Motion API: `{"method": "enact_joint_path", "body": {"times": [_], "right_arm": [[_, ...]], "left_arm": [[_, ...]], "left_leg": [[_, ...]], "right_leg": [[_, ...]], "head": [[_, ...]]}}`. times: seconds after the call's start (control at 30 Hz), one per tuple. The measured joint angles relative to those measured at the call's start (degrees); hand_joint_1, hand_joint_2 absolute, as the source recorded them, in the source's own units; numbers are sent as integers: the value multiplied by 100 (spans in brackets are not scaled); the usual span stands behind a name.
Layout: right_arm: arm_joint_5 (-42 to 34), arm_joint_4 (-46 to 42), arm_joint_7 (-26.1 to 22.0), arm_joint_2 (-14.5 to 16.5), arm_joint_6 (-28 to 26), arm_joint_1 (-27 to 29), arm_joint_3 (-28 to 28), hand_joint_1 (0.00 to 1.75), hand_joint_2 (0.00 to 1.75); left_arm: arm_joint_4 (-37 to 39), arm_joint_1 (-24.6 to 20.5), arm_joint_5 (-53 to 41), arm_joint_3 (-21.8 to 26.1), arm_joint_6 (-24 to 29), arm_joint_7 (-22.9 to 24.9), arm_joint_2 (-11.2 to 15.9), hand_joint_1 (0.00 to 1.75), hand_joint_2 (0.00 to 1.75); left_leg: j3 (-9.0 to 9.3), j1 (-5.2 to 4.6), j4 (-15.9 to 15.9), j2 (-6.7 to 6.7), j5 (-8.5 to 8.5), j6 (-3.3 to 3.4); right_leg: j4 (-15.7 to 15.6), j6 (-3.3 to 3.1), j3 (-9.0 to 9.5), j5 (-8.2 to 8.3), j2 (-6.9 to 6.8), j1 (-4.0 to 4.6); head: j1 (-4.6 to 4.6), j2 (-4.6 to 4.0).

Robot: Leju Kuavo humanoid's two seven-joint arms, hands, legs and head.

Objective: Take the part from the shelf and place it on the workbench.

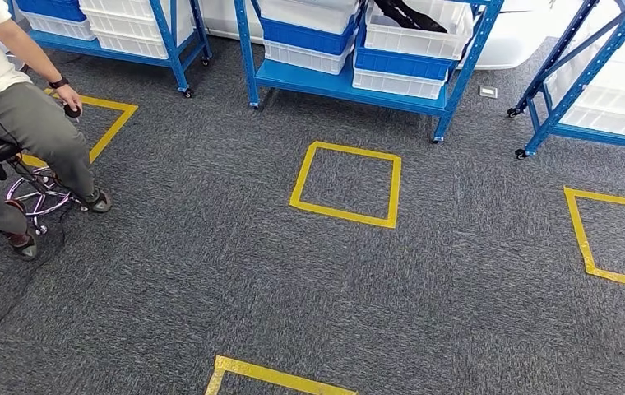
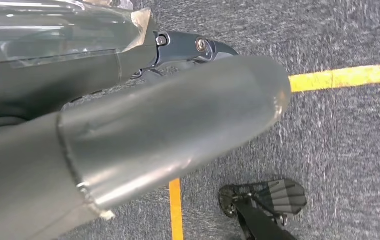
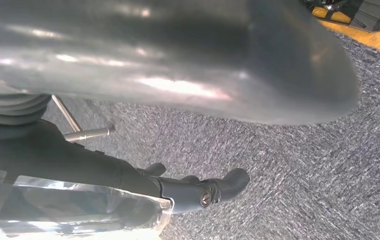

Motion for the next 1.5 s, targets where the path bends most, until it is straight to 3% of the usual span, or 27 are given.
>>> {"method": "enact_joint_path", "body": {"times": [0.07,0.13,0.2,0.23,0.27,0.33,0.4,0.53,0.6,0.67,0.73,0.8,0.87,0.93,1.03,1.1,1.13,1.2,1.23,1.27,1.3,1.37,1.43,1.5], "right_arm": [[-2,2,1,1,-1,2,0,0,0],[-5,5,2,-3,-1,11,0,0,0],[-5,8,4,-6,-1,25,0,0,0],[-3,9,5,-6,-1,33,0,0,0],[-1,9,7,-6,-1,38,0,0,0],[8,10,8,-9,-1,35,0,0,0],[14,11,8,-10,-1,23,0,0,0],[25,12,16,6,-1,13,0,0,0],[28,12,17,12,-3,18,0,0,0],[28,12,17,9,-5,21,0,0,0],[29,12,18,7,-5,24,0,0,0],[31,12,19,8,-5,28,0,0,0],[35,12,19,10,-6,32,0,0,0],[41,12,19,15,-7,30,0,0,0],[45,12,24,16,-9,11,0,0,0],[48,12,29,16,-11,7,0,0,0],[50,12,31,15,-12,8,0,0,0],[55,12,32,9,-12,11,0,0,0],[55,12,33,5,-12,17,0,0,0],[55,12,34,2,-12,25,0,0,0],[55,12,34,1,-12,33,0,0,0],[55,13,34,-3,-12,39,0,0,0],[54,15,34,-4,-12,32,0,0,0],[52,16,36,-3,-11,27,0,0,0]], "left_arm": [[-5,-6,0,0,9,-9,1,0,0],[-8,-13,0,0,9,-13,-1,0,0],[-8,-13,1,0,8,-13,-2,0,0],[-8,-12,1,0,7,-13,-3,0,0],[-8,-11,2,0,5,-13,-7,0,0],[-8,-11,4,0,5,-13,-13,0,0],[-8,-13,7,0,6,-14,-13,0,0],[-8,-11,9,-1,7,-16,-9,0,0],[-8,-9,9,-1,8,-20,-6,0,0],[-8,-3,9,0,8,-23,-2,0,0],[-8,7,9,0,7,-24,-1,0,0],[-8,10,9,0,8,-24,0,0,0],[-8,7,9,0,8,-24,3,0,0],[-9,0,9,0,8,-24,7,0,0],[-13,-4,9,0,8,-24,8,0,0],[-16,-5,9,0,7,-24,5,0,0],[-17,-8,9,1,7,-24,4,0,0],[-17,-12,9,2,7,-24,4,0,0],[-17,-10,9,2,7,-24,4,0,0],[-17,-8,9,2,7,-24,2,0,0],[-17,-6,9,2,7,-24,-2,0,0],[-17,-4,9,2,7,-24,-12,0,0],[-17,-6,9,2,7,-24,-14,0,0],[-17,-9,9,1,7,-24,-10,0,0]], "left_leg": [[57,42,-80,-17,41,68],[72,55,-98,-38,52,95],[79,46,-95,-83,43,91],[91,44,-93,-110,35,81],[109,44,-92,-136,24,64],[154,36,-85,-175,-15,7],[180,19,-76,-195,-66,-66],[149,58,43,-160,-179,-194],[-107,89,592,-99,-477,-271],[-562,113,1406,-73,-805,-333],[-817,134,1729,-65,-782,-358],[-730,142,1406,-52,-478,-349],[-411,135,674,-20,-81,-304],[-162,109,124,10,124,-237],[-106,79,15,-8,104,-132],[-52,92,-48,-27,116,-58],[-24,103,-72,-29,116,-26],[5,93,-74,-38,81,11],[25,91,-73,-49,61,19],[51,91,-71,-65,36,17],[89,94,-69,-84,9,6],[178,99,-65,-113,-59,-37],[239,76,-49,-129,-139,-103],[260,62,-42,-134,-188,-155]], "right_leg": [[362,-16,-159,-189,71,1],[1156,-71,-578,-513,163,-4],[1712,-58,-921,-647,198,5],[1667,-26,-933,-568,205,10],[1387,11,-824,-404,207,9],[535,39,-444,-27,214,10],[84,-47,-251,140,220,36],[58,-257,-192,148,218,25],[48,-332,-149,137,211,9],[49,-385,-123,108,205,18],[50,-400,-89,76,205,23],[50,-391,-41,40,207,24],[50,-363,11,-8,209,30],[47,-308,32,-71,210,67],[37,-215,49,-131,187,106],[259,-186,-23,-255,182,108],[551,-192,-164,-388,188,103],[1359,-205,-624,-698,204,86],[1656,-184,-819,-771,209,79],[1760,-141,-920,-743,213,73],[1615,-82,-897,-605,215,62],[841,20,-601,-167,211,28],[247,-4,-355,120,210,23],[151,-110,-302,156,213,50]], "head": [[15,0],[30,0],[31,0],[32,0],[32,0],[37,0],[37,0],[29,0],[13,0],[7,0],[7,0],[6,0],[6,0],[11,0],[13,0],[18,0],[23,0],[31,0],[29,0],[31,0],[33,0],[43,0],[48,0],[44,0]]}}
